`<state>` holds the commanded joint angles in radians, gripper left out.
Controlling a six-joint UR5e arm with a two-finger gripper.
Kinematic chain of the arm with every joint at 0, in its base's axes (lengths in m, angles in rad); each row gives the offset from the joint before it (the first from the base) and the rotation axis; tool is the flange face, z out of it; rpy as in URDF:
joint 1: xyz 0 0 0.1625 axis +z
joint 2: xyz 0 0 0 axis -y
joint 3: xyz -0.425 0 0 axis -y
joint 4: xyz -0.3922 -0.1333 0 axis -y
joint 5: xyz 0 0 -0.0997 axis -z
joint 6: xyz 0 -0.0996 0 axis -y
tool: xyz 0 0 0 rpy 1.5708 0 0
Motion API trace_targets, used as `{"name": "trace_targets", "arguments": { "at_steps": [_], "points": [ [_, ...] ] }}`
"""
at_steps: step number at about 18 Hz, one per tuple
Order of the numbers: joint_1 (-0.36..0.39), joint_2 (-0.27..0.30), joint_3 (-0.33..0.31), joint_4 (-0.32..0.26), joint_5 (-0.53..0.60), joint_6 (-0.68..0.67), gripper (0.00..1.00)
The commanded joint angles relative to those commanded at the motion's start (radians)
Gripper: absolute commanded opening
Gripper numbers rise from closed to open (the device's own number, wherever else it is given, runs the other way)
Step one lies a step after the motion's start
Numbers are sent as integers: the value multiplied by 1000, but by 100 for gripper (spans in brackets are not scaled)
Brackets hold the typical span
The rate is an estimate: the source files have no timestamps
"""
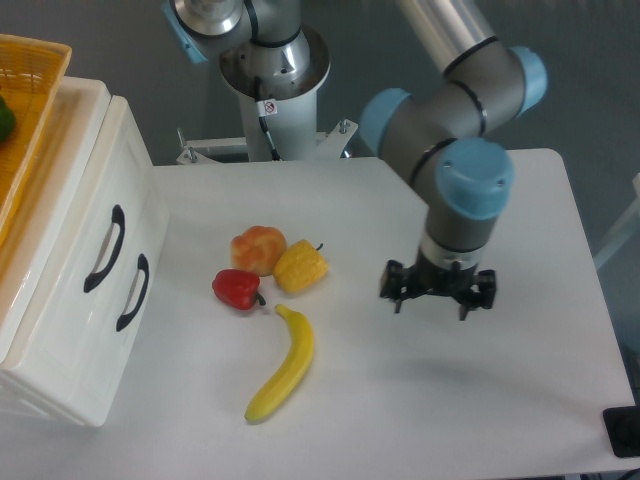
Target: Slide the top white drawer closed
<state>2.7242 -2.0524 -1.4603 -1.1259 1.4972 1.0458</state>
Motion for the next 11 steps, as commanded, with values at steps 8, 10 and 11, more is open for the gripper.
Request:
{"name": "trace_targets", "arguments": {
  "at_steps": [8,10,11],
  "points": [
    [80,-45,15,44,54,331,100],
    [100,-46,20,43,64,413,100],
    [110,-48,20,43,66,446,100]
  ]
}}
